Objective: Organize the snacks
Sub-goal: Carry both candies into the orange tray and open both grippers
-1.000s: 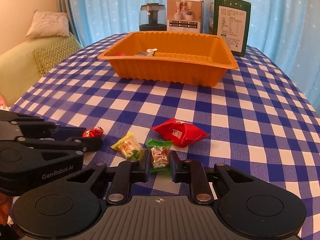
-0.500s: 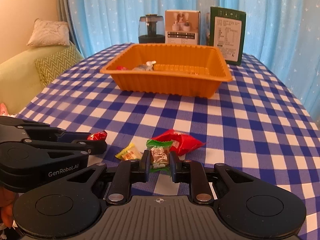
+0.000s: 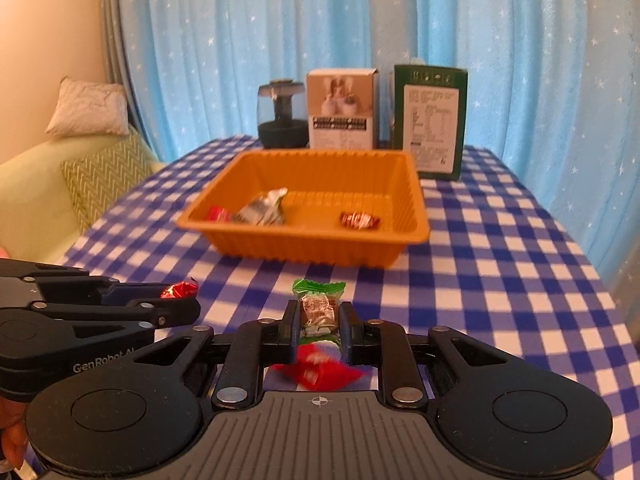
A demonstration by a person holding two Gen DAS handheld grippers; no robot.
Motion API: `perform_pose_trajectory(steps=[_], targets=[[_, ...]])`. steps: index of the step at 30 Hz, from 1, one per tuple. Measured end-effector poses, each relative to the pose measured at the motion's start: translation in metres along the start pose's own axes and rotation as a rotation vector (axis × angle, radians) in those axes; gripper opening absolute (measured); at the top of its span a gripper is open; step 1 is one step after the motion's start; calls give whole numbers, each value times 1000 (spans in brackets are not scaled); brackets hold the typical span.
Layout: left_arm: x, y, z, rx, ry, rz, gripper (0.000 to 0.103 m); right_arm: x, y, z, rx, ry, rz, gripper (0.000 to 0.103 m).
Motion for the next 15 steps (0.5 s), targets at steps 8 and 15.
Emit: perform_pose_trajectory(steps=[8, 15], targets=[[-42, -17, 6, -5, -14, -67, 19, -36, -9, -17, 10, -8, -52, 20], [-72, -38, 18, 0, 20, -94, 19, -59, -31, -33, 11, -40, -67, 20]])
Point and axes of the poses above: each gripper's, at about its wrist camera, not at the fingertips, and y roughly against the way its jaws point, z to its left, x to its underside, the point moved 2 cm from there along -y, roughly the way its jaws point, and after that the axes turned 4 degrees about y, right-handed, at the moved point
